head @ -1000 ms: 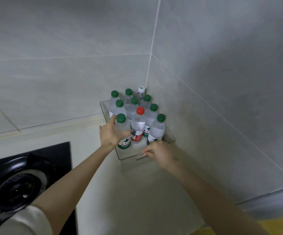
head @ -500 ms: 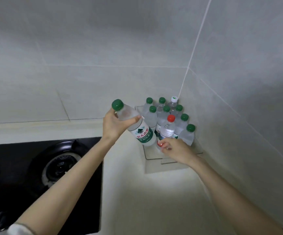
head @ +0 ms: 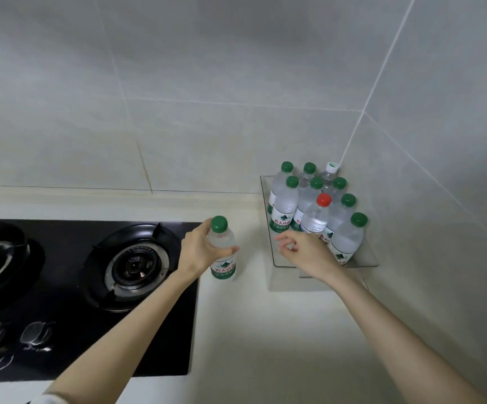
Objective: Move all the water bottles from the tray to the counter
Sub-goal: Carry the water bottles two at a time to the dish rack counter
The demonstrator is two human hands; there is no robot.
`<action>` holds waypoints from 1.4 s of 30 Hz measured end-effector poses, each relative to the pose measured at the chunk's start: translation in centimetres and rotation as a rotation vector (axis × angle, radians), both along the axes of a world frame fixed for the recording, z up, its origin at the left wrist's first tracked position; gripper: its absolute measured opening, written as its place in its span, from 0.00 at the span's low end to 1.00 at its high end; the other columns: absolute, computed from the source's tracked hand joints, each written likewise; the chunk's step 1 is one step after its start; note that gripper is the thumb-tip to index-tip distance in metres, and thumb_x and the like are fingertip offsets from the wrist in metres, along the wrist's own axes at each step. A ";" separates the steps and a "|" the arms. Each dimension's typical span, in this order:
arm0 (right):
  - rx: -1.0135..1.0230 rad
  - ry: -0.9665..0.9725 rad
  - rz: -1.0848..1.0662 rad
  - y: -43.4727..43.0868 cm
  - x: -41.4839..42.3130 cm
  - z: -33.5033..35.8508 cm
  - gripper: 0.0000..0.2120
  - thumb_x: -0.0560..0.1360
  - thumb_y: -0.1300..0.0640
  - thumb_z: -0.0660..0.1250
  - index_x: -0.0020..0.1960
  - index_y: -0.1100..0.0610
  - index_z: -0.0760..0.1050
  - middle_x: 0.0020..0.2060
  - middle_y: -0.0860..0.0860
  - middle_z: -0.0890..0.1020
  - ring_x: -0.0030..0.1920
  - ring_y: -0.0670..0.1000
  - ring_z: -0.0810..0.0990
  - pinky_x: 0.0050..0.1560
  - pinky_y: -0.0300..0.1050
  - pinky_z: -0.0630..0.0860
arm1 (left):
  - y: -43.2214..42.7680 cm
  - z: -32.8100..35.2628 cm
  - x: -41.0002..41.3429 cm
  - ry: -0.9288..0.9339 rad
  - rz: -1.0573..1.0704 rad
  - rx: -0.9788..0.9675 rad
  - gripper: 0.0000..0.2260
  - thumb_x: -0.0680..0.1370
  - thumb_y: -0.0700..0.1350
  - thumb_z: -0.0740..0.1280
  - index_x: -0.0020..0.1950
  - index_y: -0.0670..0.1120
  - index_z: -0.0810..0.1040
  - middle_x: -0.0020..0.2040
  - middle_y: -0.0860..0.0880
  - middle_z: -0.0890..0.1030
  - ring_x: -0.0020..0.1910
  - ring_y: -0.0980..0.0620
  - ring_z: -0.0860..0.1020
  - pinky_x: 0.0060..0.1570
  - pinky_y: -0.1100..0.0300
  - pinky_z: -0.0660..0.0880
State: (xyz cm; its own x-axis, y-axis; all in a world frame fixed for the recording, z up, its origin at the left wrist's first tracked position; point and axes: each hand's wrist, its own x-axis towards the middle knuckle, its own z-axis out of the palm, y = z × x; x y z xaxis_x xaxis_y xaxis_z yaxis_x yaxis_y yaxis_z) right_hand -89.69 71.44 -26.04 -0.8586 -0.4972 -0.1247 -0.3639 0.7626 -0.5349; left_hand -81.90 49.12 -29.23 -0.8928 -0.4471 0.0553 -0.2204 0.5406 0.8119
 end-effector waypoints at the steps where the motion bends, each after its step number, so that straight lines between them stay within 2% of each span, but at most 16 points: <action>1: 0.001 0.003 -0.003 0.0 0.1 0.0 0.14 0.76 0.54 0.63 0.61 0.46 0.75 0.49 0.39 0.81 0.46 0.49 0.81 0.50 0.48 0.78 | 0.1 -0.7 0.1 -0.013 -0.003 0.002 0.23 0.61 0.53 0.79 0.53 0.52 0.77 0.44 0.57 0.81 0.46 0.55 0.78 0.40 0.69 0.69; 2: 0.001 0.004 -0.007 0.1 0.2 -0.1 0.14 0.76 0.54 0.63 0.61 0.47 0.75 0.50 0.39 0.81 0.46 0.48 0.80 0.51 0.47 0.77 | 0.2 -1.4 0.2 -0.027 -0.001 0.017 0.23 0.61 0.53 0.79 0.52 0.52 0.77 0.44 0.56 0.82 0.46 0.54 0.79 0.41 0.69 0.70; 4: -0.013 0.001 -0.014 0.3 0.4 -0.2 0.14 0.76 0.54 0.63 0.61 0.47 0.76 0.48 0.39 0.80 0.46 0.46 0.79 0.53 0.47 0.76 | 0.6 -2.3 0.4 -0.043 0.008 0.049 0.22 0.62 0.52 0.80 0.52 0.51 0.77 0.45 0.54 0.82 0.47 0.52 0.79 0.45 0.61 0.74; 8: -0.076 -0.010 -0.007 1.1 0.5 -0.5 0.14 0.75 0.56 0.65 0.61 0.48 0.76 0.45 0.37 0.79 0.47 0.48 0.81 0.56 0.51 0.76 | 1.5 -2.8 0.1 -0.055 0.008 0.087 0.22 0.63 0.51 0.79 0.53 0.52 0.76 0.46 0.54 0.81 0.49 0.50 0.78 0.50 0.55 0.75; 12: -0.098 -0.015 -0.044 2.1 0.4 -0.6 0.13 0.76 0.56 0.65 0.59 0.46 0.76 0.47 0.39 0.79 0.45 0.47 0.81 0.55 0.50 0.77 | 1.8 -2.5 -0.3 -0.128 -0.026 0.143 0.24 0.67 0.48 0.77 0.60 0.50 0.73 0.52 0.52 0.78 0.56 0.47 0.76 0.50 0.58 0.72; 14: -0.115 -0.016 -0.063 2.6 0.3 -0.5 0.13 0.76 0.55 0.65 0.59 0.45 0.76 0.47 0.40 0.79 0.47 0.48 0.81 0.55 0.51 0.77 | 1.9 -2.2 -0.2 -0.135 -0.055 0.188 0.30 0.67 0.48 0.77 0.66 0.50 0.68 0.56 0.52 0.76 0.60 0.48 0.74 0.53 0.59 0.69; 16: -0.135 0.001 -0.087 2.9 0.2 -0.6 0.13 0.76 0.54 0.65 0.59 0.44 0.76 0.48 0.40 0.80 0.49 0.48 0.81 0.55 0.51 0.77 | 2.1 -1.9 0.0 -0.046 -0.030 0.217 0.38 0.66 0.51 0.78 0.71 0.52 0.63 0.65 0.52 0.72 0.66 0.51 0.70 0.62 0.58 0.68; 18: -0.183 0.041 -0.138 3.3 -0.2 -0.6 0.14 0.75 0.55 0.66 0.59 0.44 0.76 0.49 0.41 0.80 0.50 0.48 0.81 0.55 0.50 0.77 | 2.8 -0.9 -0.1 0.128 0.035 0.200 0.34 0.69 0.53 0.75 0.72 0.54 0.63 0.69 0.53 0.69 0.68 0.52 0.68 0.68 0.56 0.66; 21: -0.226 0.171 -0.228 4.4 -1.0 -0.5 0.16 0.74 0.58 0.67 0.61 0.49 0.76 0.57 0.47 0.80 0.57 0.51 0.78 0.56 0.47 0.75 | 4.0 1.5 -0.6 0.332 0.017 -0.059 0.21 0.76 0.47 0.68 0.68 0.50 0.68 0.66 0.53 0.71 0.66 0.52 0.69 0.64 0.62 0.66; 23: -0.205 0.286 -0.298 5.5 -1.8 -0.2 0.17 0.74 0.61 0.66 0.62 0.51 0.75 0.60 0.51 0.79 0.61 0.54 0.75 0.58 0.47 0.71 | 4.8 2.9 -1.4 0.360 -0.054 -0.256 0.18 0.77 0.44 0.65 0.67 0.48 0.71 0.64 0.52 0.74 0.64 0.54 0.69 0.61 0.66 0.64; 25: -0.161 0.362 -0.370 6.7 -2.7 0.2 0.19 0.74 0.62 0.66 0.64 0.54 0.73 0.62 0.53 0.77 0.63 0.57 0.71 0.61 0.46 0.67 | 5.7 3.8 -2.6 0.340 -0.123 -0.349 0.16 0.77 0.43 0.64 0.65 0.48 0.73 0.62 0.52 0.77 0.63 0.52 0.71 0.57 0.66 0.64; 29: -0.037 0.436 -0.437 8.5 -4.7 0.3 0.20 0.73 0.63 0.65 0.65 0.59 0.72 0.62 0.57 0.75 0.65 0.60 0.69 0.66 0.47 0.60 | 8.4 4.6 -5.0 0.273 -0.234 -0.381 0.14 0.77 0.43 0.63 0.63 0.49 0.75 0.62 0.51 0.77 0.60 0.48 0.74 0.50 0.59 0.69; 32: 0.033 0.360 -0.420 9.1 -5.9 0.1 0.21 0.74 0.63 0.64 0.66 0.62 0.70 0.62 0.59 0.76 0.64 0.61 0.71 0.68 0.50 0.62 | 10.1 4.3 -6.3 0.232 -0.302 -0.338 0.15 0.77 0.43 0.63 0.63 0.50 0.74 0.61 0.51 0.77 0.60 0.49 0.74 0.50 0.57 0.72; 35: 0.055 0.293 -0.399 9.2 -6.5 -0.2 0.22 0.75 0.63 0.63 0.69 0.62 0.67 0.64 0.60 0.74 0.64 0.60 0.71 0.68 0.49 0.64 | 11.1 3.3 -6.9 0.201 -0.340 -0.291 0.15 0.76 0.43 0.63 0.62 0.52 0.73 0.61 0.53 0.77 0.58 0.51 0.76 0.50 0.55 0.75; 39: 0.024 0.331 -0.419 9.4 -6.7 -0.5 0.18 0.75 0.64 0.65 0.64 0.61 0.71 0.59 0.59 0.77 0.60 0.60 0.75 0.62 0.51 0.69 | 10.8 2.1 -7.2 0.147 -0.347 -0.277 0.14 0.76 0.43 0.63 0.61 0.52 0.74 0.59 0.53 0.78 0.56 0.50 0.76 0.50 0.54 0.75; 42: 0.022 0.339 -0.423 9.4 -6.4 -0.4 0.17 0.75 0.65 0.65 0.64 0.62 0.70 0.59 0.60 0.76 0.60 0.60 0.74 0.61 0.50 0.69 | 10.4 2.0 -7.1 0.132 -0.358 -0.282 0.14 0.77 0.43 0.64 0.62 0.51 0.74 0.60 0.52 0.77 0.57 0.50 0.76 0.49 0.55 0.74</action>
